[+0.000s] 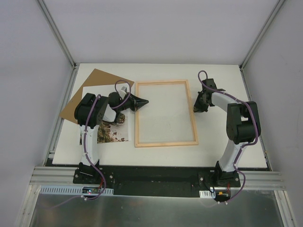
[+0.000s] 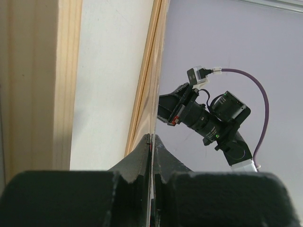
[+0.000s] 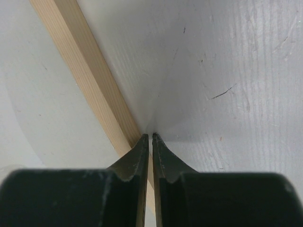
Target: Put the photo into the frame
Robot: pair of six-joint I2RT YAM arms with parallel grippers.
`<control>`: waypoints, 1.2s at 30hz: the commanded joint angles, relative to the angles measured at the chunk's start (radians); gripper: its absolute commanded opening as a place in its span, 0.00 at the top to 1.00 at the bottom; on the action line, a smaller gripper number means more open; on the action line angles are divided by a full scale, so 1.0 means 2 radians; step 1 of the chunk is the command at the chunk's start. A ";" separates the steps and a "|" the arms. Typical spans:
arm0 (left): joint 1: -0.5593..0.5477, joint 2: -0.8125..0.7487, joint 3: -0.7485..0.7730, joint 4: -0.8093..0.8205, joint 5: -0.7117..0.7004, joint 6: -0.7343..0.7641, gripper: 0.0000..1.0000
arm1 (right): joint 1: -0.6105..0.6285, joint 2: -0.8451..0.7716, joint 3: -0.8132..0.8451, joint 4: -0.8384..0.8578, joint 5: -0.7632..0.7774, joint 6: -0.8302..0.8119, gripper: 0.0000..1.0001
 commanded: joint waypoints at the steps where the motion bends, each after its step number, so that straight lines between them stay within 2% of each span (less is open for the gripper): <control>1: 0.001 -0.023 0.002 0.041 -0.001 0.007 1.00 | 0.007 0.003 0.014 -0.007 0.002 -0.004 0.91; 36: 0.001 -0.010 0.008 0.034 -0.003 -0.014 1.00 | 0.009 0.005 0.018 -0.010 0.001 -0.004 0.90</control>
